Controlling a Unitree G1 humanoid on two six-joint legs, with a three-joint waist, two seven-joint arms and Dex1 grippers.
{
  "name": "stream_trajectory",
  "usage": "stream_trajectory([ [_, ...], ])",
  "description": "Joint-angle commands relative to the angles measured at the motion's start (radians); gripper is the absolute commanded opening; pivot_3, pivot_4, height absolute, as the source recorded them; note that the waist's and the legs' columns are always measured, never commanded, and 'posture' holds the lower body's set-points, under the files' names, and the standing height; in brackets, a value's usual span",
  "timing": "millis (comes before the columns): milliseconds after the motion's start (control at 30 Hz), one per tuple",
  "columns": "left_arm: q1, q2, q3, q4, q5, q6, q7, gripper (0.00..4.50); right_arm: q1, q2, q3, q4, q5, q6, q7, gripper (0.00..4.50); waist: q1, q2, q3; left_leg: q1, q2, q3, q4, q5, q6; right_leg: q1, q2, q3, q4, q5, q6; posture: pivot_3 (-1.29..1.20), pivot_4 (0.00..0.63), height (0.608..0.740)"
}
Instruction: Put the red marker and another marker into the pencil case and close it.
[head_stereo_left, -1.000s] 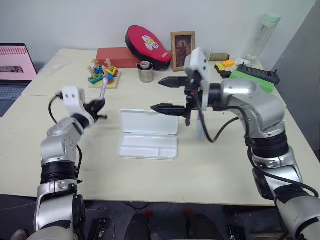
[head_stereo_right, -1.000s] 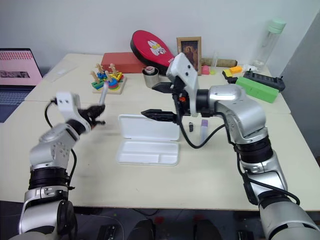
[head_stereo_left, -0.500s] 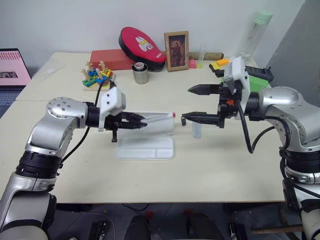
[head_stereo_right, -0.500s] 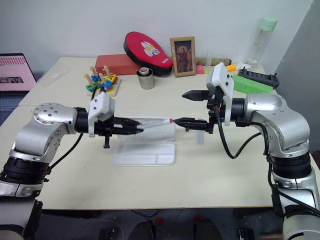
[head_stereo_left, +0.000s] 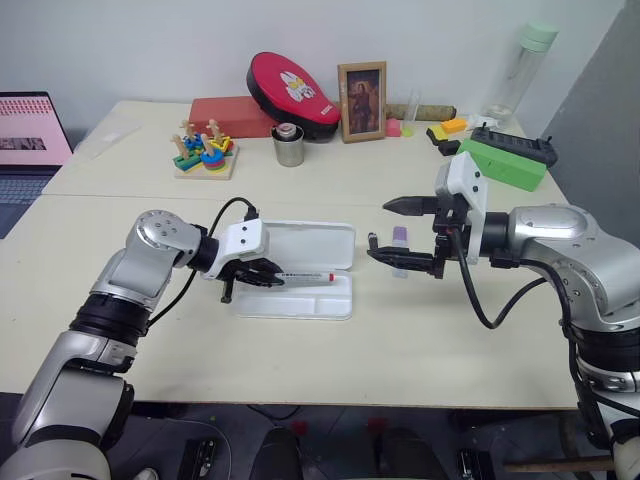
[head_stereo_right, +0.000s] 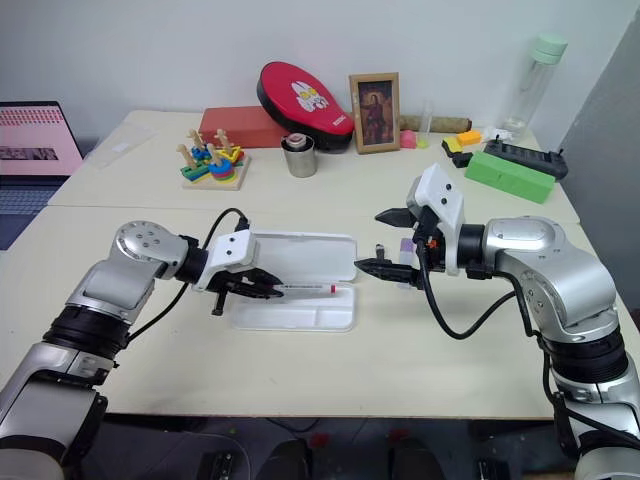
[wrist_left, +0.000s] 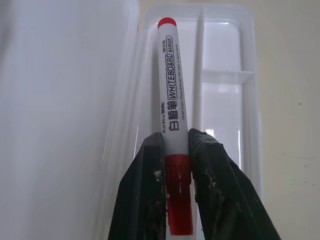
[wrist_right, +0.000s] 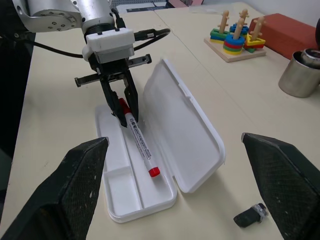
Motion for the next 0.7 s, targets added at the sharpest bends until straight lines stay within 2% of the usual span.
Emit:
stream_trajectory([
  [33, -0.031, -0.006, 0.010, 0.009, 0.018, -0.013, -0.005, 0.43, -0.008, -0.015, -0.002, -0.034, -0.002, -0.010, -0.012, 4.50, 0.000, 0.000, 0.000, 0.000, 0.000, 0.000, 0.000, 0.000, 0.000, 0.000, 0.000, 0.000, 0.000, 0.000, 0.000, 0.00, 0.150, 0.740],
  [100, -0.035, -0.016, 0.013, 0.008, 0.020, -0.006, 0.000, 0.43, -0.009, -0.013, 0.003, -0.031, -0.004, -0.013, -0.014, 4.50, 0.000, 0.000, 0.000, 0.000, 0.000, 0.000, 0.000, 0.000, 0.000, 0.000, 0.000, 0.000, 0.000, 0.000, 0.000, 0.00, 0.150, 0.740],
  [167, -0.038, -0.022, 0.015, 0.009, 0.025, -0.008, 0.005, 1.13, -0.009, -0.011, 0.005, -0.029, -0.004, -0.014, -0.015, 4.50, 0.001, 0.000, 0.000, 0.000, 0.000, 0.000, 0.000, 0.000, 0.000, 0.000, 0.000, 0.000, 0.000, 0.000, 0.000, 0.00, 0.150, 0.740],
  [467, -0.031, -0.046, 0.043, -0.048, -0.011, 0.050, 0.016, 2.92, -0.009, -0.009, 0.014, -0.007, -0.008, 0.014, -0.041, 4.50, 0.000, 0.000, 0.000, 0.000, 0.000, 0.000, 0.000, 0.000, 0.000, 0.000, 0.000, 0.000, 0.000, 0.000, 0.000, 0.00, 0.150, 0.740],
  [567, -0.006, -0.071, 0.100, -0.138, -0.093, 0.145, 0.050, 3.44, -0.027, 0.030, -0.005, 0.095, -0.058, 0.066, -0.156, 4.50, 0.001, 0.000, 0.000, 0.000, 0.000, 0.000, 0.000, 0.000, 0.000, 0.001, 0.000, 0.000, 0.000, 0.000, 0.000, 0.00, 0.150, 0.740],
  [700, 0.063, -0.148, 0.240, -0.335, -0.274, 0.314, 0.160, 4.13, -0.032, 0.153, -0.077, 0.174, -0.117, 0.197, -0.405, 4.50, -0.001, -0.001, -0.001, 0.000, 0.000, -0.001, 0.001, 0.000, 0.000, 0.001, 0.000, 0.000, 0.001, 0.000, -0.001, 0.00, 0.150, 0.740],
])
